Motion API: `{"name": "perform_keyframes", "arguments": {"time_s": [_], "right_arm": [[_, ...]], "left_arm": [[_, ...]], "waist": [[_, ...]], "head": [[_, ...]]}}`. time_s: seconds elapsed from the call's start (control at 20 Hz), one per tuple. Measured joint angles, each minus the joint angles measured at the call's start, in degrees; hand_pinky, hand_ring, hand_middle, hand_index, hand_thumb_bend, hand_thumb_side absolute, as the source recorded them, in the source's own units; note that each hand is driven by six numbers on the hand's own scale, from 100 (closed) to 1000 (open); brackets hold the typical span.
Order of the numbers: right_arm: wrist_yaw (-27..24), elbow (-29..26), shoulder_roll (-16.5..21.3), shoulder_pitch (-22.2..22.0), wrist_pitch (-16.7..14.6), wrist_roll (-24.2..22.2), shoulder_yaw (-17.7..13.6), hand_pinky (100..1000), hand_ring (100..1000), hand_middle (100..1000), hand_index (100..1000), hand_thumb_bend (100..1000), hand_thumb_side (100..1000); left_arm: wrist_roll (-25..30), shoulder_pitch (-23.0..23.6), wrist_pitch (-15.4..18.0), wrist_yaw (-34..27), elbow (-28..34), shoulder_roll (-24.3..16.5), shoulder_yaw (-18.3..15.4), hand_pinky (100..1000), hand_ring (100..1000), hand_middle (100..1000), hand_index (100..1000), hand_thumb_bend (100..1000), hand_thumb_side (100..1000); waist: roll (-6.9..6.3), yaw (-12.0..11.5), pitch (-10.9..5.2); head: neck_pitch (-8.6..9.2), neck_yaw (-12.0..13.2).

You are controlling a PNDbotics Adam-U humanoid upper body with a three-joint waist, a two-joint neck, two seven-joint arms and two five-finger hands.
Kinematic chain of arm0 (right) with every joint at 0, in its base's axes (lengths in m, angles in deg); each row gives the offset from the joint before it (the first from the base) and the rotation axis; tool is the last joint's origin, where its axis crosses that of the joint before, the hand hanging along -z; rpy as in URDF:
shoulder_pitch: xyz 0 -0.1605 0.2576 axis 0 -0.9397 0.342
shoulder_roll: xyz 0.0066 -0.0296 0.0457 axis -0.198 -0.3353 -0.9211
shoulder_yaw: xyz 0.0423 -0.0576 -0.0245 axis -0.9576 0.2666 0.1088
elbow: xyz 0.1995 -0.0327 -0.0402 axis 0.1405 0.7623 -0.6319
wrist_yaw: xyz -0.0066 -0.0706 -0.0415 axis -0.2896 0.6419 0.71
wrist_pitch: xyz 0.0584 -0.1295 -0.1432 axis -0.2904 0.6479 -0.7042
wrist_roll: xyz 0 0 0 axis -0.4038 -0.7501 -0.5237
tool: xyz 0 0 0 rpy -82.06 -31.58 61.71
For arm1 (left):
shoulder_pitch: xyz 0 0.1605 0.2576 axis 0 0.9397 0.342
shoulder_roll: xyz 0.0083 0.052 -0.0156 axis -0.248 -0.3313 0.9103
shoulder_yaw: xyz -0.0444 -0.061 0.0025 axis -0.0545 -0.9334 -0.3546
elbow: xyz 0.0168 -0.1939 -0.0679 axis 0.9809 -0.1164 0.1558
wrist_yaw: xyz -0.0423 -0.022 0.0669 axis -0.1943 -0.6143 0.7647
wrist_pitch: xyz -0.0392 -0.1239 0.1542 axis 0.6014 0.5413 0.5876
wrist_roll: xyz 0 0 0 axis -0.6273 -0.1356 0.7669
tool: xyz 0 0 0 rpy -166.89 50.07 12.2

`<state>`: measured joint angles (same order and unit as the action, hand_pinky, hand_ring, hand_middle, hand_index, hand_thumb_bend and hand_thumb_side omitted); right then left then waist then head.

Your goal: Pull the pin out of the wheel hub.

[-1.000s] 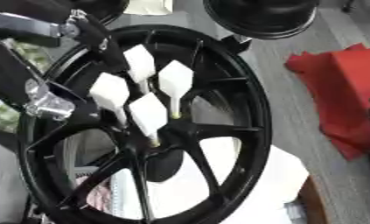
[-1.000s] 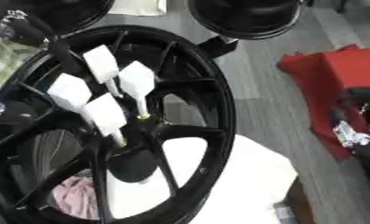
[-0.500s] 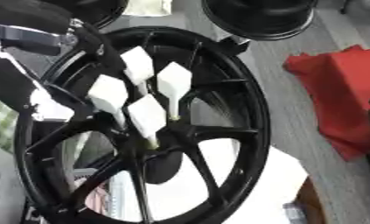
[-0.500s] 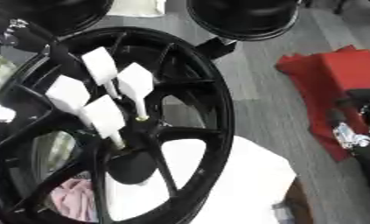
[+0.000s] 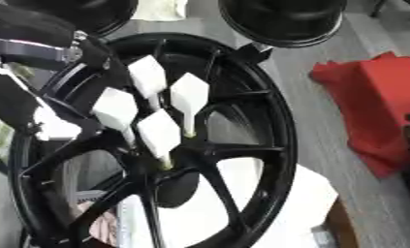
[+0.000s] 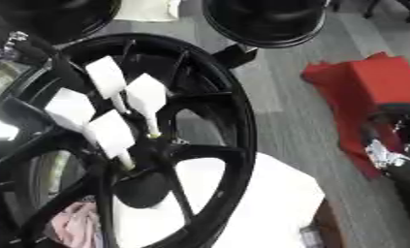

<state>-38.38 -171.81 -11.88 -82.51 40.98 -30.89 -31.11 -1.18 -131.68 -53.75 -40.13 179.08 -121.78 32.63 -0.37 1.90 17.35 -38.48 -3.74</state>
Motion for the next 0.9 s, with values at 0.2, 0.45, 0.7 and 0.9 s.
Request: {"name": "perform_keyframes", "arguments": {"time_s": [0.2,0.45,0.7,0.9], "right_arm": [[0.0,0.0,-0.1,0.3,0.1,-0.1,0.0,950,701,504,679,350,114],[0.1,0.0,-0.3,0.4,0.4,-0.2,0.0,951,702,504,680,348,114],[0.5,0.0,-0.5,0.4,0.6,-0.3,0.0,951,702,504,680,347,115],[0.6,0.0,-0.7,0.5,0.7,-0.3,0.1,951,702,504,680,345,116]], "left_arm": [[0.0,0.1,-0.2,0.9,-0.5,0.0,0.0,855,873,822,915,271,475],[0.0,0.1,-0.2,3.3,-1.5,0.0,0.1,849,871,817,905,264,454],[0.0,0.4,0.0,5.3,-2.7,0.1,0.4,845,869,818,901,264,438],[0.0,0.4,0.2,6.4,-3.7,0.8,0.5,841,861,799,888,244,430]], "waist": [[-0.04,0.1,0.37],[-0.14,0.2,0.62],[-0.15,0.3,0.85],[-0.15,0.5,1.11]], "head": [[0.40,0.0],[0.42,0.1],[0.67,0.3],[0.89,0.6]]}}
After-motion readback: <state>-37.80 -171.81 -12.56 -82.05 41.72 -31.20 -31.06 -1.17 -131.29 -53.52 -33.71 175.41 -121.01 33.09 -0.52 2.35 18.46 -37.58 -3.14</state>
